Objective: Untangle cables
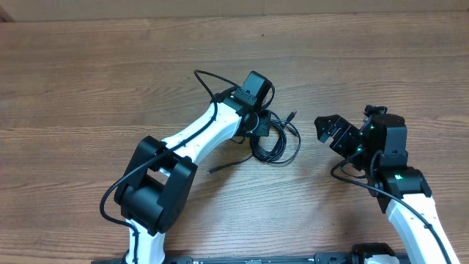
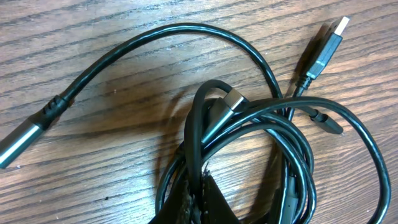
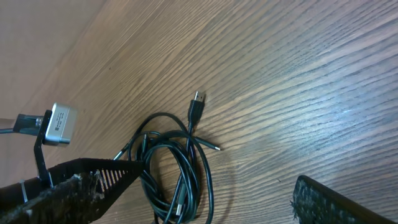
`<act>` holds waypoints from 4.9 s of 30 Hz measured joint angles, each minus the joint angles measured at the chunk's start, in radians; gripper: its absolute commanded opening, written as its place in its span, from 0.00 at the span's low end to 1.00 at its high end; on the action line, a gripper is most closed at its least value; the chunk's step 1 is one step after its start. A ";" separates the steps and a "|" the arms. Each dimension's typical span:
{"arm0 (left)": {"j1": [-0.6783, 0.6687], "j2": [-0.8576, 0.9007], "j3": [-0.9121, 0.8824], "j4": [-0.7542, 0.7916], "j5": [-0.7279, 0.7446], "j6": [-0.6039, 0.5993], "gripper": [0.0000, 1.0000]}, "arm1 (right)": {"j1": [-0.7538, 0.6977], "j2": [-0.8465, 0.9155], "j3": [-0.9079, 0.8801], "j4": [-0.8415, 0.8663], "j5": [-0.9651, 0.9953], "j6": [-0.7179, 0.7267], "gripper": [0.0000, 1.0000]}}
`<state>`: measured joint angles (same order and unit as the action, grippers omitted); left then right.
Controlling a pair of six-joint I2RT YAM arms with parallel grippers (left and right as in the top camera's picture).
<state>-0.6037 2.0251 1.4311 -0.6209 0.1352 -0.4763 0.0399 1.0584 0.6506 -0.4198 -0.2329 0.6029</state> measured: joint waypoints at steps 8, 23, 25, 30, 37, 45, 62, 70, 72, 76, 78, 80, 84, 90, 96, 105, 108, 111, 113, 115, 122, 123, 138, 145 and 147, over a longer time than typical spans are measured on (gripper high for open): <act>-0.003 0.000 0.000 -0.027 0.014 0.000 0.04 | 0.000 0.000 0.000 0.000 0.000 -0.001 1.00; 0.088 -0.259 0.000 -0.142 -0.039 -0.256 0.04 | 0.058 0.002 0.000 0.040 -0.180 0.008 1.00; 0.087 -0.269 0.000 -0.144 -0.043 -0.304 0.04 | 0.091 0.009 0.000 0.042 -0.187 0.020 1.00; 0.087 -0.270 0.000 -0.154 -0.043 -0.395 0.04 | 0.144 0.074 0.000 0.042 -0.203 0.069 1.00; 0.087 -0.270 0.000 -0.154 -0.047 -0.431 0.16 | 0.179 0.216 0.000 0.058 -0.247 0.218 1.00; 0.087 -0.270 0.000 -0.174 -0.057 -0.382 0.99 | 0.179 0.256 0.000 0.164 -0.261 0.280 1.00; 0.087 -0.270 0.000 -0.219 -0.058 -0.274 0.94 | 0.179 0.256 0.000 0.181 -0.261 0.287 1.00; 0.089 -0.270 0.000 -0.225 -0.058 -0.253 0.71 | 0.179 0.256 0.000 0.181 -0.260 0.287 1.00; 0.089 -0.270 0.000 -0.229 -0.073 -0.254 0.68 | 0.179 0.256 0.000 0.181 -0.260 0.287 1.00; 0.089 -0.267 0.000 -0.233 -0.116 -0.257 0.70 | 0.179 0.256 0.000 0.181 -0.260 0.287 1.00; 0.089 -0.248 0.000 -0.232 -0.127 -0.257 0.69 | 0.179 0.256 0.000 0.181 -0.260 0.287 1.00; 0.089 -0.212 0.000 -0.222 -0.134 -0.257 0.66 | 0.179 0.256 0.000 0.181 -0.260 0.286 1.00; 0.089 -0.140 -0.005 -0.225 -0.141 -0.261 0.63 | 0.179 0.256 0.000 0.181 -0.260 0.287 1.00; 0.089 -0.084 -0.011 -0.256 -0.174 -0.335 0.50 | 0.179 0.256 0.000 0.180 -0.260 0.286 1.00; 0.089 -0.065 -0.012 -0.262 -0.214 -0.427 0.45 | 0.179 0.256 0.000 0.181 -0.261 0.287 1.00; 0.089 -0.063 -0.057 -0.159 -0.274 -0.489 0.21 | 0.179 0.256 0.000 0.172 -0.260 0.287 1.00; 0.089 -0.063 -0.064 -0.140 -0.283 -0.494 0.10 | 0.179 0.256 0.000 0.153 -0.260 0.287 1.00; 0.089 -0.063 -0.064 -0.130 -0.287 -0.494 0.06 | 0.179 0.256 0.000 0.146 -0.261 0.287 1.00; 0.089 -0.063 -0.064 -0.130 -0.290 -0.494 0.04 | 0.179 0.256 0.000 0.146 -0.260 0.287 1.00; 0.089 -0.063 -0.064 -0.130 -0.290 -0.494 0.04 | 0.179 0.256 0.000 0.144 -0.260 0.287 1.00; 0.089 -0.063 -0.064 -0.130 -0.290 -0.494 0.04 | 0.179 0.256 0.000 0.109 -0.261 0.287 1.00; 0.089 -0.063 -0.064 -0.131 -0.290 -0.496 0.04 | 0.179 0.256 0.000 0.109 -0.261 0.287 1.00; 0.117 -0.221 -0.063 -0.263 -0.270 -0.710 0.04 | 0.179 0.256 0.000 0.109 -0.265 0.287 1.00; 0.117 -0.306 -0.061 -0.319 -0.222 -0.884 0.04 | 0.179 0.256 0.000 0.109 -0.357 0.288 0.96; 0.117 -0.306 -0.061 -0.332 -0.211 -0.933 0.04 | 0.179 0.256 0.000 0.109 -0.395 0.292 0.96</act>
<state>-0.4862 1.7195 1.3705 -0.9527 -0.0753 -1.4097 0.2188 1.3140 0.6510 -0.3111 -0.6281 0.8951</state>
